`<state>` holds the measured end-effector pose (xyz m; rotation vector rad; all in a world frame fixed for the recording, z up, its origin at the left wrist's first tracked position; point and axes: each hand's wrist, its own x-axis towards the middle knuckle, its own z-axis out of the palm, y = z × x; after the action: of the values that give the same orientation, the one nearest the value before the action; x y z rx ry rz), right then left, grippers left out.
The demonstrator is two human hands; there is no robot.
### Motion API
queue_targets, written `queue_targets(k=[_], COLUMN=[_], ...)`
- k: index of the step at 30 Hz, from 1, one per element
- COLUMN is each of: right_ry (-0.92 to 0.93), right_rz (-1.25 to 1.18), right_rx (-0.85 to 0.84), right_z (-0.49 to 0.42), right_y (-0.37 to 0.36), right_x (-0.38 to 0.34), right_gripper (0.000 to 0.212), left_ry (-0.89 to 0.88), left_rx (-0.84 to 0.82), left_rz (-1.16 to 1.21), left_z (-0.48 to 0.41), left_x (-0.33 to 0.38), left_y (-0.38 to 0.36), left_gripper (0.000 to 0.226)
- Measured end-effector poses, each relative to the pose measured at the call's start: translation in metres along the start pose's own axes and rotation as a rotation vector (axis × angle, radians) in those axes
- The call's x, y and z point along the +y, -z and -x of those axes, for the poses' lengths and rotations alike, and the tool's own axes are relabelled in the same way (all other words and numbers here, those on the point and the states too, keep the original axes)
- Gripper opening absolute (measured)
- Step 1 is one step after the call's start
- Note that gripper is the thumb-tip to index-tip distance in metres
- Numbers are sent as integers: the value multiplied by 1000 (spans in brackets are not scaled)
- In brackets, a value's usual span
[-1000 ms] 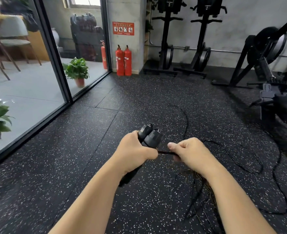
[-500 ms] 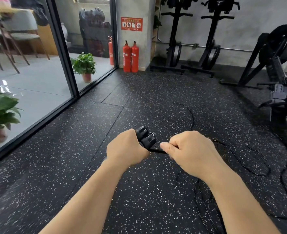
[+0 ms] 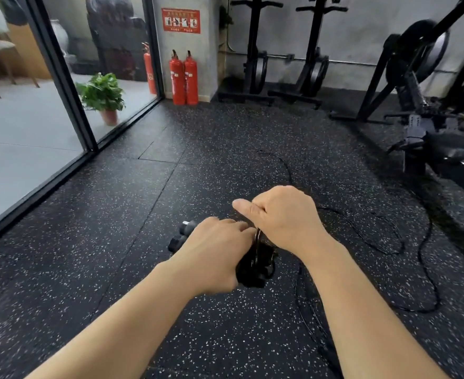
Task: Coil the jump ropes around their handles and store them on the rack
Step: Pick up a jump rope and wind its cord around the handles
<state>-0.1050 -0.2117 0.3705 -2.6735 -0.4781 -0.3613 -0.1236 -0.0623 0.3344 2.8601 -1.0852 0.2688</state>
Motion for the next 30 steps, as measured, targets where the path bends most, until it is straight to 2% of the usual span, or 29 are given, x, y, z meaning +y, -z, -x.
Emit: queue_targets(k=[4,8,11,13,15,16,18,21,23,25,27,30], right_ry=[-180,-293,-351,-430,-479,-441,-329,-245,-216,-205,-221,-236], right_rz=[-601,-893,-1133,-1266,-1210,-1076,-853,-829,-922,-878,-777,-762], right_rx=[-114,-218,-280,-243,-101,-30,10,-11,-66,-97,-50,19], right_z=[-1,-1,0,1,2,4,9,14,16,17,15,13], right_y=[-8,-15,-24,-34,-42,-48,-54,-50,-45,-43,-47,-54], right_x=[16,22,18,12,4,2,-3,-11,-16,-20,-23,-23], right_gripper=[60,52,44,36,33,36,36,22,23,28,31,34], left_ry=[-46,44,192,350,528,610,717,777,797,805,808,801], left_rx=[86,82,88,106,162,185,196,161,118,82,90,72], left_rz=[108,273,377,384,450,494,558,594,565,528,533,607], left_z=[1,1,1,-3,-5,-5,-4,-1,0,0,1,3], left_x=[1,10,17,15,7,1,-10,-21,-25,-27,-27,-30], left_y=[4,13,20,22,21,20,19,18,17,15,15,16], left_gripper=[26,34,34,29,28,28,29,31,32,29,29,27])
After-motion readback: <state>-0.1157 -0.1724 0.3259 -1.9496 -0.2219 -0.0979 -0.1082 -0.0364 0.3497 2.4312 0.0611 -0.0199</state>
